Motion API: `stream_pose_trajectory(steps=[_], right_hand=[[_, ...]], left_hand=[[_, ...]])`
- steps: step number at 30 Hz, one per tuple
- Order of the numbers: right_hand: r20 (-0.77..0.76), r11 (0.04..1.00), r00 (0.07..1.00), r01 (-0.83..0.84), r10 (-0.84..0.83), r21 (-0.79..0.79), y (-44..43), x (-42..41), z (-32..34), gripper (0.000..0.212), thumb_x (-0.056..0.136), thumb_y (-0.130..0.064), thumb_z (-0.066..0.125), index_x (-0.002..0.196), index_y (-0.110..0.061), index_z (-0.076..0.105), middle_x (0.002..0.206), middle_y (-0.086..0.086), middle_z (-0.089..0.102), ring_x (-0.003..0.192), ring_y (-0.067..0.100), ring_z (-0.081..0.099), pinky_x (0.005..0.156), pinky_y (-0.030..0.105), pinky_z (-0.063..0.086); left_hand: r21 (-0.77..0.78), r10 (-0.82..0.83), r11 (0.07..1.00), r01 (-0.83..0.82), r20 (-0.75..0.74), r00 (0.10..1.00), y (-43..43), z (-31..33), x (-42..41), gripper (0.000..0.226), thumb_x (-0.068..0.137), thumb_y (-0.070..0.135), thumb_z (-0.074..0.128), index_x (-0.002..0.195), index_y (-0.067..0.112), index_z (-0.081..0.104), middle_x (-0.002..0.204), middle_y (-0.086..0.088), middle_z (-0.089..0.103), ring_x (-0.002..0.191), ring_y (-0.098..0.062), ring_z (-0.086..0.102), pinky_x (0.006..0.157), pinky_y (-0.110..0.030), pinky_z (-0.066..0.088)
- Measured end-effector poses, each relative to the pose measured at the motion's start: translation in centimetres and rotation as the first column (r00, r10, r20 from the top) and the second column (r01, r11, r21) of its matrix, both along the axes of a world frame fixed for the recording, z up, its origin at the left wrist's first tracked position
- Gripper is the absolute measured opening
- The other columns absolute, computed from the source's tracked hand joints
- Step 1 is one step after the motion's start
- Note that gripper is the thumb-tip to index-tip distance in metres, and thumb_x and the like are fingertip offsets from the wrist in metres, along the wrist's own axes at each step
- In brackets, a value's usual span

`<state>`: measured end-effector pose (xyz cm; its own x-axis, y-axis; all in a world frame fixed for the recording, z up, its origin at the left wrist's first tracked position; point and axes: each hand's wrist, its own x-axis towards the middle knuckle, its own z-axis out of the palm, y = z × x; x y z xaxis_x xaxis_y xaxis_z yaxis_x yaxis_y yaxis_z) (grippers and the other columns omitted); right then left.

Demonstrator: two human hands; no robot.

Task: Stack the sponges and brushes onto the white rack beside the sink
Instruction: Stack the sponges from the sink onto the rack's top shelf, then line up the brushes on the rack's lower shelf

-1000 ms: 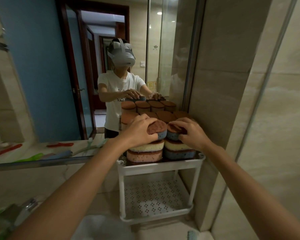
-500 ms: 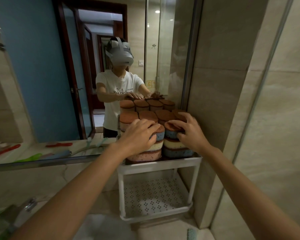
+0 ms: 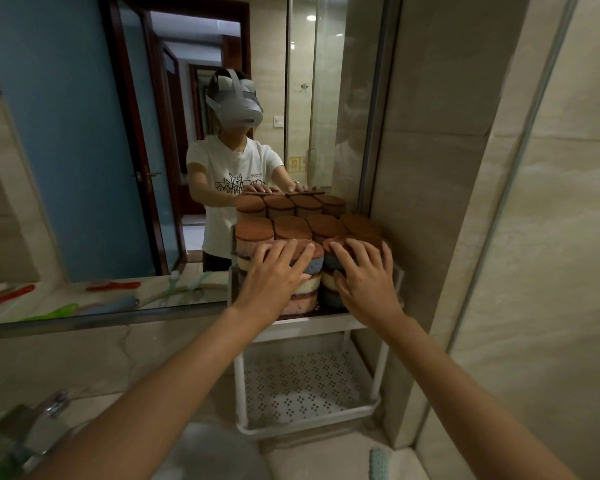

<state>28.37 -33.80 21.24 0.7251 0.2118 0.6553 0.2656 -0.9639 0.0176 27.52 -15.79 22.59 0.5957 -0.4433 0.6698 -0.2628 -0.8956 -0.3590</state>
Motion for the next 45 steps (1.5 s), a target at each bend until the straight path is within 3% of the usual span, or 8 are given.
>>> stream_pose_trajectory(steps=[7,13,17,25,29,32,38,45], right_hand=[[-0.116,0.999,0.993,-0.021,0.027,0.050,0.3,-1.2,1.0,0.071,0.077,-0.048,0.015,0.138,-0.024,0.042,0.142,0.006,0.046,0.135,0.027,0.036,0.116,0.050,0.006],[-0.213,0.988,0.976,-0.011,0.044,0.156,1.2,-1.4,3.4,0.044,0.090,-0.035,0.045,0.134,-0.027,0.046,0.137,0.002,0.048,0.133,0.028,0.035,0.117,0.050,0.000],[-0.241,0.990,0.970,-0.002,0.036,0.140,1.3,-1.8,3.4,0.048,0.090,-0.035,0.045,0.137,-0.029,0.042,0.142,0.001,0.043,0.137,0.026,0.030,0.117,0.052,-0.001],[-0.155,0.972,0.981,-0.077,0.113,0.221,1.4,-2.8,4.0,0.043,0.089,-0.021,0.050,0.131,-0.022,0.049,0.145,0.005,0.039,0.141,0.021,0.024,0.117,0.046,-0.005],[0.059,0.934,0.975,-0.224,0.216,0.279,2.5,-4.5,2.6,0.033,0.082,-0.006,0.052,0.113,-0.006,0.063,0.124,0.012,0.058,0.124,0.029,0.049,0.115,0.046,0.020],[0.150,0.864,0.946,-0.323,0.287,0.385,3.9,-7.0,0.2,0.027,0.079,-0.009,0.049,0.098,0.000,0.066,0.102,0.017,0.063,0.091,0.030,0.062,0.081,0.037,0.049],[-0.254,0.777,0.894,-0.148,0.369,0.612,6.1,-12.8,-8.2,0.030,0.085,-0.009,0.050,0.111,-0.004,0.064,0.107,0.016,0.065,0.092,0.030,0.062,0.080,0.033,0.042],[-0.779,0.864,0.542,0.174,0.316,0.472,5.6,-20.3,-21.0,0.028,0.086,-0.015,0.055,0.112,-0.008,0.062,0.111,0.016,0.066,0.101,0.029,0.062,0.084,0.031,0.045]], left_hand=[[-0.053,0.001,0.999,-0.005,-0.066,0.998,-0.4,0.1,-0.3,0.055,0.064,0.034,0.083,0.113,0.014,0.068,0.104,-0.010,0.071,0.093,-0.027,0.069,0.078,-0.036,0.055],[-0.135,-0.083,0.989,0.062,-0.150,0.985,-0.6,1.4,-1.0,0.044,0.078,0.030,0.059,0.115,0.006,0.066,0.109,-0.017,0.070,0.097,-0.032,0.068,0.083,-0.043,0.052],[-0.179,-0.044,0.984,-0.003,-0.256,0.966,-1.1,1.6,-1.4,0.049,0.098,0.027,0.041,0.143,0.012,0.036,0.147,-0.013,0.041,0.135,-0.028,0.038,0.109,-0.041,0.028],[-0.326,-0.064,0.945,-0.033,-0.283,0.957,-1.8,3.6,-2.7,0.041,0.098,0.020,0.037,0.138,0.013,0.042,0.143,-0.006,0.043,0.135,-0.022,0.035,0.117,-0.039,0.011],[-0.493,-0.164,0.868,0.054,-0.184,0.969,-1.6,3.9,-4.7,0.036,0.096,0.013,0.039,0.128,0.008,0.054,0.131,-0.009,0.053,0.125,-0.024,0.045,0.109,-0.035,0.024],[-0.663,-0.213,0.745,0.079,-0.124,0.969,-1.1,2.7,-7.5,0.032,0.096,0.012,0.041,0.121,0.004,0.059,0.121,-0.013,0.059,0.111,-0.026,0.053,0.092,-0.032,0.040],[-0.760,-0.196,0.610,-0.224,-0.419,0.887,0.5,-7.3,-13.2,0.025,0.095,0.016,0.044,0.110,0.008,0.063,0.110,-0.015,0.065,0.097,-0.029,0.061,0.076,-0.032,0.045],[-0.500,-0.149,0.525,-0.689,-0.850,0.505,2.3,-20.7,-20.2,0.023,0.093,0.013,0.045,0.104,0.004,0.062,0.111,-0.016,0.066,0.104,-0.030,0.059,0.083,-0.033,0.044]])
